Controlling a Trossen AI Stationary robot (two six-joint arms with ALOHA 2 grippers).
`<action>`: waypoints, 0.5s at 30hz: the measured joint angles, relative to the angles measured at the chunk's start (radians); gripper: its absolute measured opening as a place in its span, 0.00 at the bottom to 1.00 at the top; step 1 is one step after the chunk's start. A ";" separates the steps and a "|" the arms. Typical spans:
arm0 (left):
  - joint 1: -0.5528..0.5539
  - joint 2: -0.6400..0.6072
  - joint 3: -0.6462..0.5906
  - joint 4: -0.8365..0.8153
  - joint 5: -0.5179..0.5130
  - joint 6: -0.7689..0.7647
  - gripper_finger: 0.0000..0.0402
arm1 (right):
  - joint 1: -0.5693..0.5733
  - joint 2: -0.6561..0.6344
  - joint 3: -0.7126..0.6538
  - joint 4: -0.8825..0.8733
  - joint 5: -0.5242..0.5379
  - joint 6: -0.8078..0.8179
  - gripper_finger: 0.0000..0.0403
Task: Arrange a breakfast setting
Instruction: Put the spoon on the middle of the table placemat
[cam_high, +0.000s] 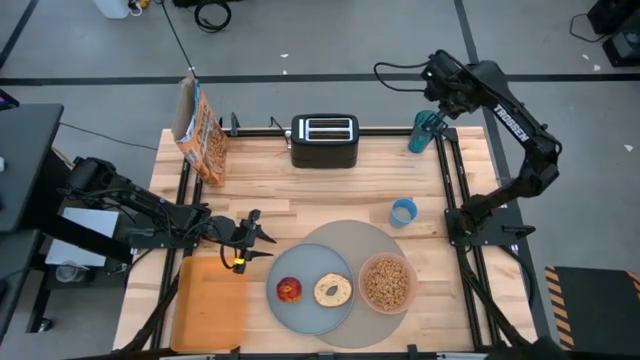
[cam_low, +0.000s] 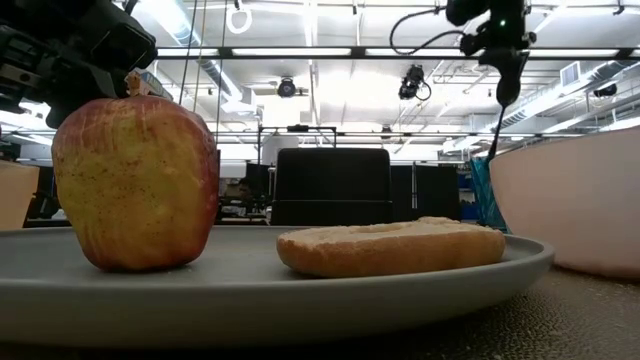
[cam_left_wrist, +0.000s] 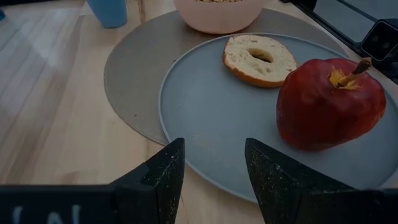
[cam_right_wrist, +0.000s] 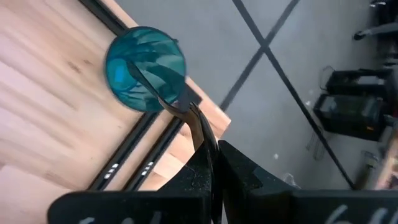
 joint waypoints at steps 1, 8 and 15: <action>0.000 0.000 0.000 -0.001 0.000 -0.001 0.44 | 0.001 -0.008 0.000 0.000 -0.013 -0.006 0.05; 0.000 0.000 0.000 -0.006 0.000 -0.005 0.44 | 0.023 -0.032 0.001 0.000 -0.032 -0.009 0.05; 0.000 0.000 0.000 -0.006 0.000 -0.028 0.44 | 0.033 -0.035 0.001 0.000 -0.010 0.001 0.05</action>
